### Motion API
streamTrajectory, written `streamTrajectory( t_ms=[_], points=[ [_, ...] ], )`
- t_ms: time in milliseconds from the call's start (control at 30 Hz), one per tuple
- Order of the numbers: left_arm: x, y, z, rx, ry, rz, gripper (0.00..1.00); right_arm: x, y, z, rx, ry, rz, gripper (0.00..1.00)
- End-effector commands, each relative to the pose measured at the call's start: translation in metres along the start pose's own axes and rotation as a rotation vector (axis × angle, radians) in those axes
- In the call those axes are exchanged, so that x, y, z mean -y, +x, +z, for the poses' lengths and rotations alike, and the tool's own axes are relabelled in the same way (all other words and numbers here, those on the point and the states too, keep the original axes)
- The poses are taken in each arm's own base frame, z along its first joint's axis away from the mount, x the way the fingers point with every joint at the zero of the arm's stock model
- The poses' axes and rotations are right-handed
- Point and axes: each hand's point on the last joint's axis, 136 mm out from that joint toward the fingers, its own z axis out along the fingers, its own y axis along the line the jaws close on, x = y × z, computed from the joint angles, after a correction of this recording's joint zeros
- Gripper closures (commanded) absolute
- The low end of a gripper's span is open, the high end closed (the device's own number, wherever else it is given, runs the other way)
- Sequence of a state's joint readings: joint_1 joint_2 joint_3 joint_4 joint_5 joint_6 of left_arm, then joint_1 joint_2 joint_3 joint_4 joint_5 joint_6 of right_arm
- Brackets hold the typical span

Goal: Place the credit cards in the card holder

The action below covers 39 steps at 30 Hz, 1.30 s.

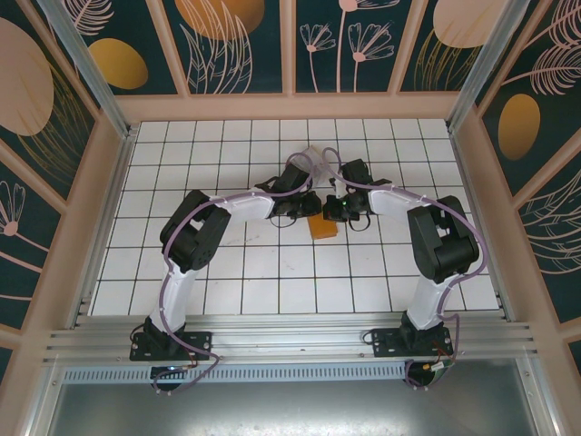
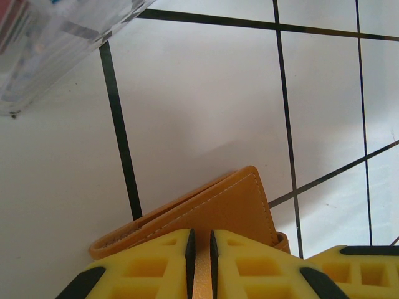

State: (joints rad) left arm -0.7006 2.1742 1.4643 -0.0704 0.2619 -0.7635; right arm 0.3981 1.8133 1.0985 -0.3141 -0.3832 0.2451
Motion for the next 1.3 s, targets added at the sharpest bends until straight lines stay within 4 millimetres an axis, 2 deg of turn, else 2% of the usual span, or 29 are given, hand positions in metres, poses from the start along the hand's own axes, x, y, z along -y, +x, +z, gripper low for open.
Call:
streamTrajectory(
  t_ms=[0,267,767,1033,1167,1267],
  points=[
    [-0.007,0.008,0.003,-0.021,-0.032,-0.001,0.81,-0.016,-0.002,-0.015,0.007,-0.038,-0.01,1.0],
    [-0.008,0.008,0.003,-0.022,-0.039,0.0,0.81,-0.017,-0.006,-0.024,0.033,-0.031,-0.016,1.0],
    [-0.01,0.009,0.003,-0.024,-0.044,0.001,0.81,-0.007,0.008,0.005,-0.031,-0.044,0.006,1.0],
    [-0.011,0.009,0.002,-0.02,-0.049,0.0,0.81,0.012,0.014,0.014,-0.048,0.024,0.011,1.0],
    [-0.01,0.009,0.003,-0.024,-0.044,-0.003,0.81,0.005,0.018,0.02,-0.066,-0.044,0.027,1.0],
    [-0.009,0.008,0.002,-0.02,-0.047,0.001,0.81,0.007,0.021,0.025,-0.077,-0.055,0.036,1.0]
  ],
)
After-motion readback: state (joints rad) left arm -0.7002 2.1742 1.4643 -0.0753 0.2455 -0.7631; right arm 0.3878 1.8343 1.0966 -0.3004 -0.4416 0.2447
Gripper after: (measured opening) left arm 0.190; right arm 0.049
